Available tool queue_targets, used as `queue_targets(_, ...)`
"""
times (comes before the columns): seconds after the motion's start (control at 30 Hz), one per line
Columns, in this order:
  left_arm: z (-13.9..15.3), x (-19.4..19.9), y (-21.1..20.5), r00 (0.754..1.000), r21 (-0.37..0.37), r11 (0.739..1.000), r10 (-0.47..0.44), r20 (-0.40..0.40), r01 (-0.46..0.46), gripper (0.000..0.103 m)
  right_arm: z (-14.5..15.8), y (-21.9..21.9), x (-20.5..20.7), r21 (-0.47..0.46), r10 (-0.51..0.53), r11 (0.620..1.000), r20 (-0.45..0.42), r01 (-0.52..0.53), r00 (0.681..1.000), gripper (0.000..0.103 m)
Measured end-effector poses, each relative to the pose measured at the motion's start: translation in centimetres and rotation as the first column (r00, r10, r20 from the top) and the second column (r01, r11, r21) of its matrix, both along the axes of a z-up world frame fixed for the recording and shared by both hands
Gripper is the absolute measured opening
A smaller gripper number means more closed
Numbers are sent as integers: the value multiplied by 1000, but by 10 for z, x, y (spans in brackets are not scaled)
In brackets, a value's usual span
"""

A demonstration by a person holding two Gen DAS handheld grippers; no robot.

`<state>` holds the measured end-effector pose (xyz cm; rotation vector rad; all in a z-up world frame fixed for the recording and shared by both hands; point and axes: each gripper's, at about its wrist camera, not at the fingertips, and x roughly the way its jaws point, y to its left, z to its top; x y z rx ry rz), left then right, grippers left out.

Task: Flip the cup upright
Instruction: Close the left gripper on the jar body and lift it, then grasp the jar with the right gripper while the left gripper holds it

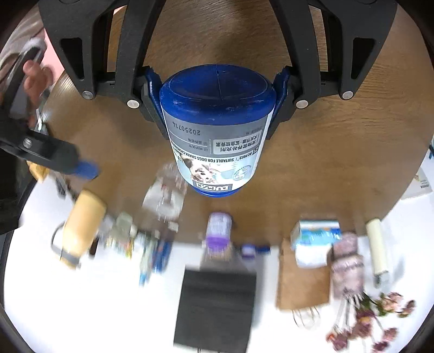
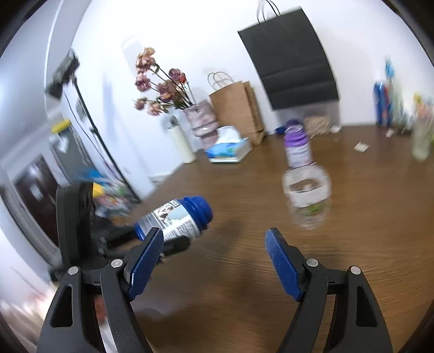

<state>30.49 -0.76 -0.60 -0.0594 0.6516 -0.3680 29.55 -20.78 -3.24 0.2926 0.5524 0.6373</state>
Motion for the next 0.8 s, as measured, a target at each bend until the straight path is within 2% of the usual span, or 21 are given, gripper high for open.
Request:
queue_targets(0.1, 12, -24, 8, 987, -38, 999, 9, 161, -2, 60, -5, 6, 11, 184, 109, 978, -67, -95, 992, 82)
queue_targets(0.17, 21, -36, 7, 968, -44, 999, -12, 249, 24, 60, -5, 14, 21, 293, 185, 944, -97, -150, 978, 83)
queue_targets(0.23, 26, -39, 5, 960, -44, 998, -24, 280, 38, 60, -3, 24, 34, 364, 244, 913, -125, -184, 962, 88)
queue_targets(0.37, 33, -38, 0, 944, -67, 997, -24, 330, 48, 60, 2, 43, 65, 449, 333, 864, -172, -227, 927, 88)
queue_targets(0.43, 34, -35, -1, 936, -87, 995, -16, 352, 49, 60, 2, 48, 79, 488, 372, 839, -196, -239, 907, 70)
queue_targets(0.5, 35, -30, 0, 936, -91, 995, 0, 353, 35, 60, 4, 53, 92, 487, 387, 838, -215, -246, 897, 70)
queue_targets(0.57, 34, -20, 1, 944, -104, 993, -16, 329, 53, 60, 9, 53, 97, 461, 376, 853, -214, -246, 902, 70)
queue_targets(0.6, 33, -16, 1, 951, -107, 992, -26, 308, 62, 65, 12, 53, 97, 429, 361, 869, -207, -248, 909, 69)
queue_targets(0.63, 32, -11, 0, 957, -100, 993, -36, 289, 68, 86, 17, 54, 96, 383, 345, 888, -191, -253, 919, 69)
queue_targets(0.67, 31, -5, 0, 960, -92, 993, -40, 277, 68, 93, 23, 56, 94, 329, 322, 909, -168, -255, 932, 70)
queue_targets(0.73, 32, 2, 4, 954, -102, 993, -33, 299, 66, 94, 41, 62, 86, 138, 247, 961, -52, -238, 968, 70)
queue_targets(0.8, 38, 20, 2, 951, -85, 994, -45, 306, 74, 88, 56, 73, 78, -49, 231, 973, 91, -227, 969, 70)
